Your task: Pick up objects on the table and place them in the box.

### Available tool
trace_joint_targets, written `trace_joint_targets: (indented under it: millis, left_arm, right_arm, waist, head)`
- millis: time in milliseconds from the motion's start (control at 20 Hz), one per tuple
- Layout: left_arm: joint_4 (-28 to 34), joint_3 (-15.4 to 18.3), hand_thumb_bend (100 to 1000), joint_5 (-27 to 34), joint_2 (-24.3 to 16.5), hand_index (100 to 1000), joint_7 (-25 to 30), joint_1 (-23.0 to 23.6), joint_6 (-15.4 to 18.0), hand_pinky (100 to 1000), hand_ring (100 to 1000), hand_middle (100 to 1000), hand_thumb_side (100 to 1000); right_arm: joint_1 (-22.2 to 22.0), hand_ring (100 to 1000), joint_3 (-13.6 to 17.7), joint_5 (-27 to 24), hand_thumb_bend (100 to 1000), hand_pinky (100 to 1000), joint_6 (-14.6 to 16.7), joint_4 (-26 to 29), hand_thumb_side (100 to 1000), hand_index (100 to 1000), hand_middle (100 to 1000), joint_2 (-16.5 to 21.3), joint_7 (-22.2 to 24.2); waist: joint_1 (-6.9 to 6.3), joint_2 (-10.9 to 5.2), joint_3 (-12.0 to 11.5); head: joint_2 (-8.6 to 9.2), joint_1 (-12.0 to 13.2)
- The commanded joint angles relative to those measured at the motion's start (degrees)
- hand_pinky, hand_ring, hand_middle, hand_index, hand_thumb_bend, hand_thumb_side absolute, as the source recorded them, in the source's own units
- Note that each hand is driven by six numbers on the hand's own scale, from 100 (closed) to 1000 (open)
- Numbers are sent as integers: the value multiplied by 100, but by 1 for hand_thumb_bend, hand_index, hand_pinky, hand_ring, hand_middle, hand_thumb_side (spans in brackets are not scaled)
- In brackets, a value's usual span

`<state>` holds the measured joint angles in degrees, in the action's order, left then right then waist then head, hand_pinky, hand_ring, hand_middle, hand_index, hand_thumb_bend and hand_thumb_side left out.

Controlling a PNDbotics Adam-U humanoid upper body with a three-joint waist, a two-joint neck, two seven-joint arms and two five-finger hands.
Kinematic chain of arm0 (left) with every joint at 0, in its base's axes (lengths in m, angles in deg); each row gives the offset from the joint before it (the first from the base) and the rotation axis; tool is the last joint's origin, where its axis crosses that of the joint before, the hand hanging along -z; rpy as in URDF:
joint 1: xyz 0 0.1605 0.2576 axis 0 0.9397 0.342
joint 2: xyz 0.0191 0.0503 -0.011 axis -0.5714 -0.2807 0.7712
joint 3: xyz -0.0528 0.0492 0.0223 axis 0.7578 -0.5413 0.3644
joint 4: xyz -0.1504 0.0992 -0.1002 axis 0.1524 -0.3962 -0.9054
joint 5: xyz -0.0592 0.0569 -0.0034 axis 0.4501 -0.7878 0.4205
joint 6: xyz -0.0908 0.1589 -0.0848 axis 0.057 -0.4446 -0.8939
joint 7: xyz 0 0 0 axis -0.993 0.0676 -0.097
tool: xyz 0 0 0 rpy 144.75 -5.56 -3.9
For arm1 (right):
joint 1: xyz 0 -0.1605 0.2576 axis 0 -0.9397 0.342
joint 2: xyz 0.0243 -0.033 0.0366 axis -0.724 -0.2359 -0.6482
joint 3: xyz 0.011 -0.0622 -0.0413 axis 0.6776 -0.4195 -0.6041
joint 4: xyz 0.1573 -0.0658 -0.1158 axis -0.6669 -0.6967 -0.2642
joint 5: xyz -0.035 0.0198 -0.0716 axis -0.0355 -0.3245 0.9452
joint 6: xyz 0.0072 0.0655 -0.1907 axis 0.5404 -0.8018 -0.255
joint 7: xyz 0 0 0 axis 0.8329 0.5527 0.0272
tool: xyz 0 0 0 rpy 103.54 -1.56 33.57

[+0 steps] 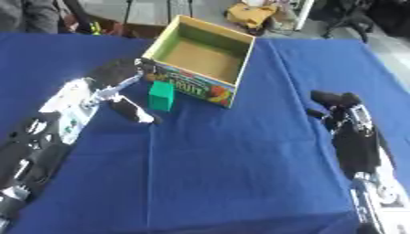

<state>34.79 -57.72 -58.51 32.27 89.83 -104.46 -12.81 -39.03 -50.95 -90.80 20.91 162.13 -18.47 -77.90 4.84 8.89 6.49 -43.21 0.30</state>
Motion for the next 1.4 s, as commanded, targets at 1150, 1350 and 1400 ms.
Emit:
trace_joint_targets:
  millis: [1150,1350,1400]
  left_arm:
    - [-583,420,721,-361,123,871,322,-479,121,790,766,689,344]
    - [-663,486,691,-316,59,869,585,-569,205,786,761,682,318]
    - [-685,502,678,-298,44,867,654,-591,234,786,759,679,310]
  right_arm:
    - [93,911,-45,-31,100,831,-3,7,898,751,779,49,70]
    - [95,909,-46,-36,100,831,-6,3,900,751,778,58,75]
    - [95,909,-46,-39,100,831,-7,2,901,751,778,59,75]
  waist:
    - [-30,-12,276]
    - [-49,-15,315]
    - [-53,-16,324]
  head:
    - [103,118]
    - [104,122]
    - [106,122]
